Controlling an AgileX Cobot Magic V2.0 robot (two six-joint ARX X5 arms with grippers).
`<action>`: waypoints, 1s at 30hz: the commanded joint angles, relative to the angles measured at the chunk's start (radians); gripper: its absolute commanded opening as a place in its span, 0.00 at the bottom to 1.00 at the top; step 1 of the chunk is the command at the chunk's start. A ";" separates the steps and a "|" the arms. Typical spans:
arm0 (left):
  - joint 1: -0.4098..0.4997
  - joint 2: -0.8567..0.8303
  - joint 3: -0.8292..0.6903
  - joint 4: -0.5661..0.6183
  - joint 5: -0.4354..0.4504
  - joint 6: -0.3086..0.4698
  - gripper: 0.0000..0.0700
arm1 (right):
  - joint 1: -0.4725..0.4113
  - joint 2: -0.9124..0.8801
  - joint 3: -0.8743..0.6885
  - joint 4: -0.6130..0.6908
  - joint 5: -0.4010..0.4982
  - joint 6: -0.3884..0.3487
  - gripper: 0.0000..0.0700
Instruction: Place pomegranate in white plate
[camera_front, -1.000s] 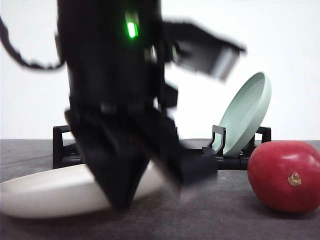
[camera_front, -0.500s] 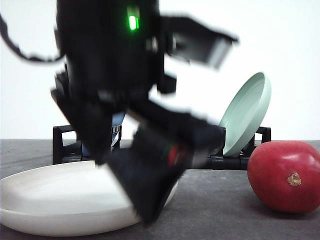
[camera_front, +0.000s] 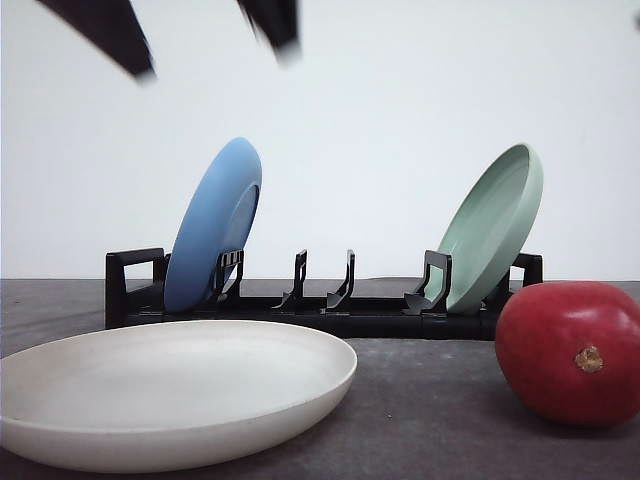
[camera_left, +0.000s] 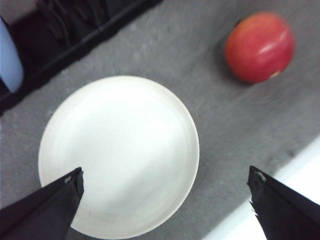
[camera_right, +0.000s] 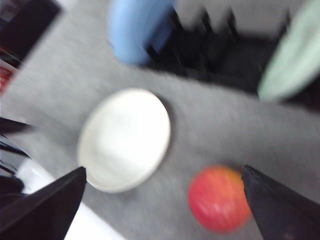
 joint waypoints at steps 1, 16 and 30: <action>-0.017 -0.050 0.018 -0.012 -0.004 -0.008 0.92 | 0.010 0.046 0.014 -0.024 0.015 0.018 0.90; -0.018 -0.508 0.018 -0.167 0.149 0.012 0.91 | 0.088 0.458 0.014 -0.091 0.117 0.018 1.00; -0.018 -0.670 0.018 -0.171 0.226 0.011 0.91 | 0.175 0.668 0.012 -0.007 0.197 0.082 1.00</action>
